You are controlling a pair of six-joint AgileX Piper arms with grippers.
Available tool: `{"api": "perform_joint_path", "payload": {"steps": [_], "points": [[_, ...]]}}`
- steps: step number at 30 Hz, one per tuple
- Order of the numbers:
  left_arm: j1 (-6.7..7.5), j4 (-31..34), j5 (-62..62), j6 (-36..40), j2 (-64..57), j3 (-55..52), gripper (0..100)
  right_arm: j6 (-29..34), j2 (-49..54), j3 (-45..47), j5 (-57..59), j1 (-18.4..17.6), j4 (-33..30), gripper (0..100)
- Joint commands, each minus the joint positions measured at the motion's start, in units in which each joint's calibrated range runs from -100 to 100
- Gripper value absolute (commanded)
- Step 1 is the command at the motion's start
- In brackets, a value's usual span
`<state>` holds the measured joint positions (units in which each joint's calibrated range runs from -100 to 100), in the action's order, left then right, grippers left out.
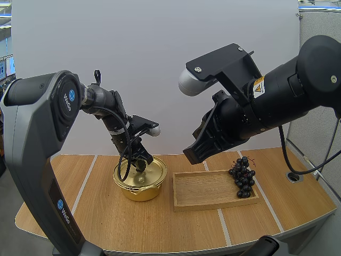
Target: Open the pot, put the pineapple inside, and close it
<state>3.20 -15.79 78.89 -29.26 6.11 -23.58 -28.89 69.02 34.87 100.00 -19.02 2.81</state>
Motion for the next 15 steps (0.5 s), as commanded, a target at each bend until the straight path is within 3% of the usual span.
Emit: {"api": "perform_joint_path", "payload": {"steps": [1, 3, 6, 9, 11, 12, 15], "points": [[0.18, -0.8, -0.6, -0.7, 0.3, -0.7, 1, -0.1, 0.5, 0.2, 0.0, 0.1, -0.5, 0], [0.18, -0.8, 0.5, -1.1, 0.3, -0.7, 8, -0.1, 0.5, 0.2, 0.0, 0.1, -0.5, 0], [0.18, -0.8, 1.4, -1.8, 0.0, -0.7, 30, -0.1, 0.5, 0.2, 0.0, 0.1, -0.5, 0], [0.18, -0.7, 1.5, -2.5, -1.3, -0.7, 62, -0.1, 0.5, 0.2, 0.0, 0.1, -0.5, 0], [0.18, -0.7, 1.5, -3.3, -2.6, -0.7, 92, -0.1, 0.5, 0.2, 0.0, 0.1, -0.5, 0], [0.18, -0.7, 1.1, -3.3, -3.3, -0.7, 100, -0.1, 0.5, 0.2, 0.0, 0.1, -0.5, 0], [0.18, -0.7, 0.9, -3.3, -5.3, -0.7, 100, -0.1, 0.5, 0.2, 0.0, 0.1, -0.5, 0]]}}
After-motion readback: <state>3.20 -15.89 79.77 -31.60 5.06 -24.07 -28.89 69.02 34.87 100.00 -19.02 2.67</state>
